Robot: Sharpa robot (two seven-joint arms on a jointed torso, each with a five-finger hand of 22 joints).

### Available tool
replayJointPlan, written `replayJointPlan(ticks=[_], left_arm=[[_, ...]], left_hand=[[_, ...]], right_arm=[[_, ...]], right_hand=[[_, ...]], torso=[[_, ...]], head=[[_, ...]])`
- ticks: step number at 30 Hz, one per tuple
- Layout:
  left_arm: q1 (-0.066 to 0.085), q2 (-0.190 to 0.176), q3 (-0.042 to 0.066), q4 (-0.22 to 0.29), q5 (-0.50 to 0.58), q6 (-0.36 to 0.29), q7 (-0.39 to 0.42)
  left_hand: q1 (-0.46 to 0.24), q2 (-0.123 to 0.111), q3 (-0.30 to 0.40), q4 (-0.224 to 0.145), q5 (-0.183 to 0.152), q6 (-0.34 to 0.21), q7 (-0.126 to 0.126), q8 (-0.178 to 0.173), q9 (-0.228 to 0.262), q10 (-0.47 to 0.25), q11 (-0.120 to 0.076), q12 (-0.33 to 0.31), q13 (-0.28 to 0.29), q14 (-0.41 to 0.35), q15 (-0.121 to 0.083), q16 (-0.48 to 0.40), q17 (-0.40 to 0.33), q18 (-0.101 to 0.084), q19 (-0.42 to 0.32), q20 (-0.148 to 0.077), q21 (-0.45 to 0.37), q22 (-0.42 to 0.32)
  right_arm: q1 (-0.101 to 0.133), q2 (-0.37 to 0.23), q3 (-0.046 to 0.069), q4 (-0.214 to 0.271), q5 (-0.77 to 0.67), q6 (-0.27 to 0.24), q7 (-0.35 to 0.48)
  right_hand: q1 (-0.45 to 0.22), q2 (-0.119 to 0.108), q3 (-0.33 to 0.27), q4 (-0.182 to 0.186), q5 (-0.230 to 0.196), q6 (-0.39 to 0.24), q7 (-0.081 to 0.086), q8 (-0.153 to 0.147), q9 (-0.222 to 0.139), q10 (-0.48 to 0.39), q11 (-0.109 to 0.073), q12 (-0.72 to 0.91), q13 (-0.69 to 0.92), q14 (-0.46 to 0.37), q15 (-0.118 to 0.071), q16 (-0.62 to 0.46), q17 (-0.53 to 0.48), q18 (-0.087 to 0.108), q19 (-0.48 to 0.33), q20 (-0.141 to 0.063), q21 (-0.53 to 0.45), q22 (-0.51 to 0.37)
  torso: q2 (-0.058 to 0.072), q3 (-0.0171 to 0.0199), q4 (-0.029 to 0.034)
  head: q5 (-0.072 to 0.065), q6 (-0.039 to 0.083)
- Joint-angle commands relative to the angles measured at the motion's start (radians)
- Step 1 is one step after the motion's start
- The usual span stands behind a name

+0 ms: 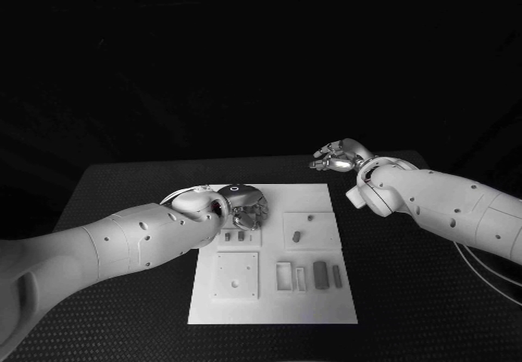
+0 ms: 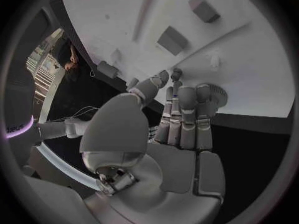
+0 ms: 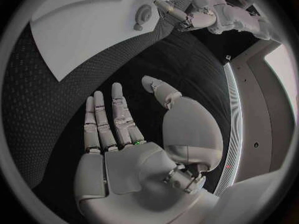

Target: Assemble the parts on the task board

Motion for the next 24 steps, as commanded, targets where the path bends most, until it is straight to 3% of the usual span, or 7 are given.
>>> replayJointPlan(ticks=[1,20,24], left_arm=[[-0.007,0.008,0.000,-0.015,-0.017,-0.023,0.012],[-0.016,0.024,0.001,-0.042,-0.014,0.000,0.000],[-0.017,0.028,0.001,-0.046,-0.017,0.018,-0.005]], left_hand=[[-0.004,0.011,0.000,0.001,0.003,0.003,0.002,-0.005,-0.002,-0.005,0.005,-0.008,-0.006,0.004,0.004,0.004,-0.001,0.041,0.008,-0.003,0.007,0.019],[-0.009,0.032,0.010,0.002,0.004,0.008,0.003,-0.008,-0.008,0.000,0.010,-0.033,-0.020,0.014,0.009,0.013,-0.003,0.051,0.016,0.004,0.008,0.017],[-0.013,0.051,0.013,0.003,0.004,0.025,-0.003,-0.001,-0.006,0.024,0.004,-0.029,-0.019,0.019,0.003,0.020,-0.002,0.052,0.020,0.002,0.012,0.019]], right_arm=[[0.000,0.000,0.000,0.002,-0.007,0.008,0.010],[0.000,0.000,0.000,0.003,-0.007,0.009,0.010],[0.000,0.001,0.000,0.003,-0.007,0.009,0.010]], right_hand=[[-0.005,-0.001,-0.001,-0.003,0.003,0.007,0.028,0.004,-0.001,-0.159,0.089,0.005,-0.001,-0.006,0.000,0.007,-0.001,-0.016,-0.008,-0.001,-0.004,0.002],[-0.006,0.000,-0.001,-0.004,0.003,0.007,0.028,0.004,-0.001,-0.159,0.089,0.005,-0.001,-0.006,0.000,0.007,-0.001,-0.016,-0.008,-0.001,-0.004,0.002],[-0.006,0.000,-0.001,-0.003,0.003,0.007,0.028,0.004,-0.001,-0.159,0.089,0.005,-0.001,-0.006,0.000,0.007,-0.001,-0.016,-0.008,-0.001,-0.004,0.002]], torso=[[0.000,-0.0015,0.0012],[-0.002,0.0004,0.0015],[-0.002,0.0007,0.0010]], head=[[-0.002,-0.001],[-0.007,-0.004],[-0.007,-0.005]])
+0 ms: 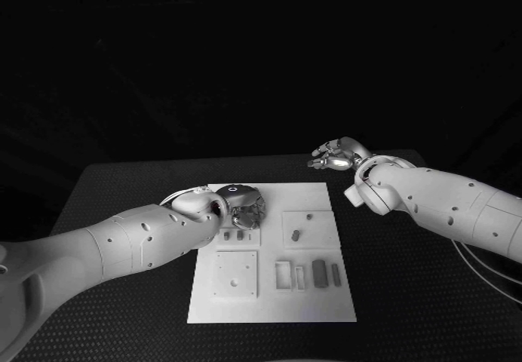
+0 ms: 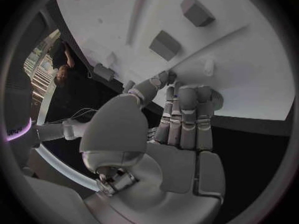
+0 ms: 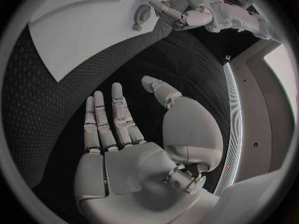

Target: Assemble the parts on the task board

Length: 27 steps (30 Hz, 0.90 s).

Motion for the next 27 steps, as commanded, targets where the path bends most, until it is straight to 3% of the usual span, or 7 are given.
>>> replayJointPlan(ticks=[1,4,13,18,27], left_arm=[[-0.002,0.008,0.000,-0.003,-0.014,0.026,-0.006],[-0.004,0.011,0.000,-0.006,-0.020,0.037,-0.010],[-0.005,0.008,0.000,-0.013,-0.030,0.029,-0.021],[-0.005,0.009,0.000,-0.015,-0.030,0.015,-0.024],[-0.005,0.012,0.000,-0.022,-0.040,0.014,-0.037]], left_hand=[[-0.002,0.019,0.008,-0.002,0.005,0.015,-0.003,0.007,0.001,0.021,-0.006,0.003,0.001,0.008,-0.002,0.007,0.001,0.053,0.010,-0.003,0.008,0.020],[-0.004,0.033,0.010,-0.003,0.005,0.027,-0.008,0.012,0.002,0.038,-0.011,0.006,0.002,0.009,-0.007,0.011,0.001,0.052,0.010,-0.006,0.011,0.020],[-0.004,0.034,0.010,-0.004,0.005,0.027,-0.009,0.012,0.002,0.039,-0.012,0.006,0.002,0.009,-0.008,0.011,0.001,0.052,0.010,-0.006,0.011,0.020],[0.022,0.060,0.030,-0.008,0.010,0.031,-0.011,0.012,0.001,0.041,-0.014,0.002,0.001,0.013,-0.011,0.016,0.002,0.054,0.011,-0.010,0.011,0.020],[0.040,0.035,0.037,-0.008,0.008,0.006,0.001,-0.007,-0.011,0.021,-0.005,-0.022,-0.010,0.015,-0.002,0.024,0.002,0.053,0.014,-0.008,0.015,0.019]], right_arm=[[0.000,0.001,0.000,0.001,-0.007,0.009,0.010],[0.000,0.001,0.000,0.002,-0.007,0.009,0.010],[0.000,-0.001,0.000,0.001,-0.007,0.009,0.009],[0.000,0.000,0.000,0.002,-0.007,0.010,0.009],[0.000,0.001,0.000,-0.001,-0.007,0.010,0.009]], right_hand=[[-0.006,0.000,-0.001,-0.003,0.003,0.008,0.027,0.005,-0.002,-0.159,0.089,0.005,-0.001,-0.006,0.000,0.003,-0.002,-0.016,-0.008,-0.001,-0.004,0.002],[-0.006,0.000,-0.001,-0.003,0.003,0.008,0.027,0.005,-0.002,-0.159,0.089,0.005,-0.001,-0.006,0.000,0.003,-0.002,-0.016,-0.008,-0.001,-0.004,0.002],[-0.006,0.000,-0.001,-0.003,0.003,0.008,0.027,0.005,-0.002,-0.159,0.089,0.005,-0.001,-0.006,0.000,0.003,-0.002,-0.016,-0.008,-0.001,-0.004,0.002],[-0.006,0.000,-0.001,-0.003,0.003,0.008,0.027,0.005,-0.002,-0.159,0.089,0.005,-0.001,-0.006,0.000,0.003,-0.002,-0.016,-0.008,-0.001,-0.004,0.002],[-0.006,0.000,-0.002,-0.003,0.003,0.008,0.027,0.005,-0.002,-0.159,0.089,0.005,-0.001,-0.007,0.000,0.003,-0.002,-0.016,-0.008,-0.001,-0.004,0.002]], torso=[[0.000,0.0005,-0.0009],[0.000,0.0006,-0.0005],[0.000,0.0003,-0.0014],[0.000,0.0001,0.0002],[0.000,-0.0004,0.0006]], head=[[0.001,0.000],[0.000,0.000],[-0.003,-0.002],[-0.005,-0.002],[-0.005,-0.003]])
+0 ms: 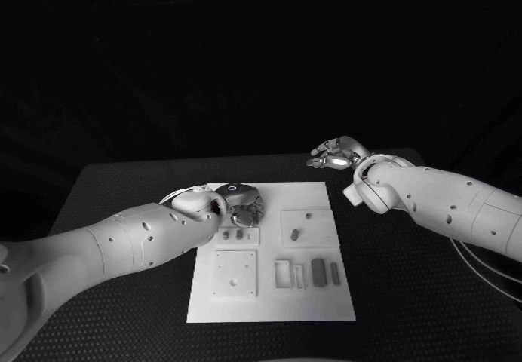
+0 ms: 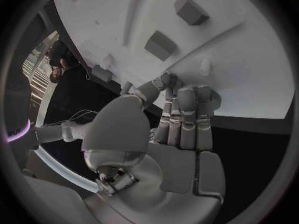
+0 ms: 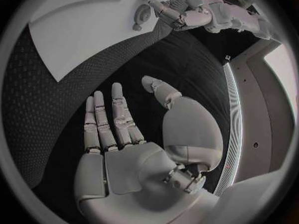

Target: Assemble the parts on the task board

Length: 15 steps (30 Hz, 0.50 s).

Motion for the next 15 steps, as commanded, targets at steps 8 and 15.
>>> replayJointPlan(ticks=[8,15], left_arm=[[-0.006,0.008,-0.005,-0.019,-0.038,0.013,-0.027],[-0.011,0.013,-0.009,-0.023,-0.048,0.026,-0.028]], left_hand=[[0.022,-0.024,0.006,-0.001,-0.002,-0.020,0.007,-0.015,-0.008,-0.019,0.005,-0.020,-0.009,0.001,0.009,0.006,-0.002,0.055,0.002,0.004,0.003,0.018],[0.030,-0.034,0.007,-0.001,-0.001,-0.023,0.009,-0.017,-0.011,-0.018,0.006,-0.023,-0.010,0.000,0.010,0.006,-0.003,0.057,0.002,0.006,0.002,0.018]], right_arm=[[0.000,0.001,0.000,0.001,-0.007,0.009,0.009],[0.000,0.001,0.000,0.001,-0.007,0.010,0.010]], right_hand=[[-0.007,0.000,-0.002,-0.003,0.003,0.007,0.028,0.005,-0.002,-0.159,0.088,0.005,-0.001,-0.007,0.000,0.003,-0.001,-0.016,-0.008,-0.001,-0.004,0.002],[-0.007,0.000,-0.002,-0.003,0.003,0.007,0.028,0.005,-0.002,-0.159,0.088,0.005,-0.001,-0.007,0.000,0.003,-0.001,-0.016,-0.008,-0.001,-0.004,0.002]], torso=[[0.000,0.0001,-0.0004],[0.000,0.0009,-0.0006]], head=[[0.000,0.000],[0.000,-0.002]])
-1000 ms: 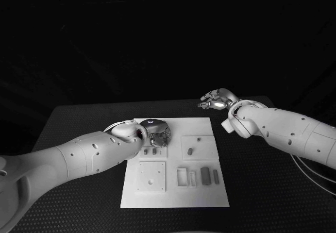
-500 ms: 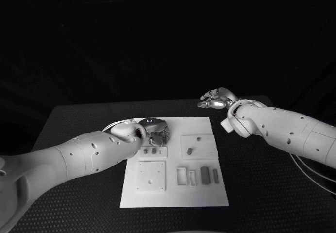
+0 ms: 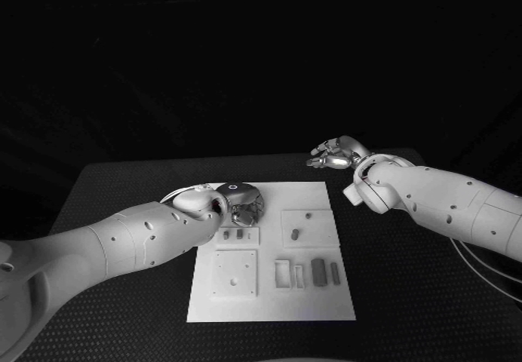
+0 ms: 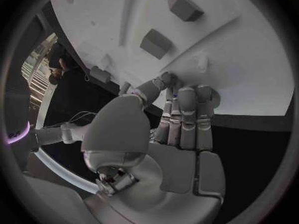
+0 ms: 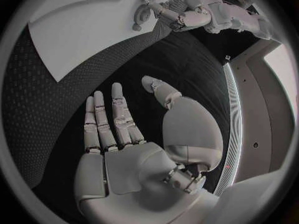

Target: Assemble the parts on the task board

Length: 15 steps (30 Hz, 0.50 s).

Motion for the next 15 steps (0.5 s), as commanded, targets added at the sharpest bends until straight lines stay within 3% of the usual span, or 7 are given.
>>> replayJointPlan(ticks=[1,15], left_arm=[[-0.012,0.003,-0.009,-0.008,-0.031,0.032,-0.027],[-0.019,0.001,-0.012,-0.013,-0.044,0.029,-0.026]], left_hand=[[0.005,-0.008,0.006,-0.001,-0.001,-0.007,0.002,-0.005,-0.002,-0.003,0.001,-0.003,-0.003,0.000,0.009,0.007,-0.001,0.057,0.001,0.004,0.002,0.018],[0.005,0.016,0.004,0.001,0.002,0.047,-0.020,0.022,0.005,0.068,-0.022,0.022,0.010,0.007,-0.012,0.013,-0.005,0.053,0.005,-0.005,0.008,0.019]], right_arm=[[0.000,0.001,0.000,0.001,-0.007,0.010,0.010],[0.000,0.000,0.000,0.002,-0.007,0.009,0.010]], right_hand=[[-0.007,0.000,-0.002,-0.003,0.003,0.007,0.028,0.005,-0.002,-0.159,0.088,0.005,-0.001,-0.007,0.000,0.003,-0.002,-0.016,-0.008,-0.001,-0.004,0.002],[-0.007,0.000,-0.002,-0.003,0.003,0.007,0.028,0.005,-0.002,-0.159,0.088,0.005,-0.001,-0.007,-0.001,0.004,-0.002,-0.016,-0.008,-0.001,-0.004,0.002]], torso=[[0.000,0.0012,-0.0004],[0.000,0.0010,-0.0001]], head=[[0.000,-0.001],[-0.001,-0.004]])
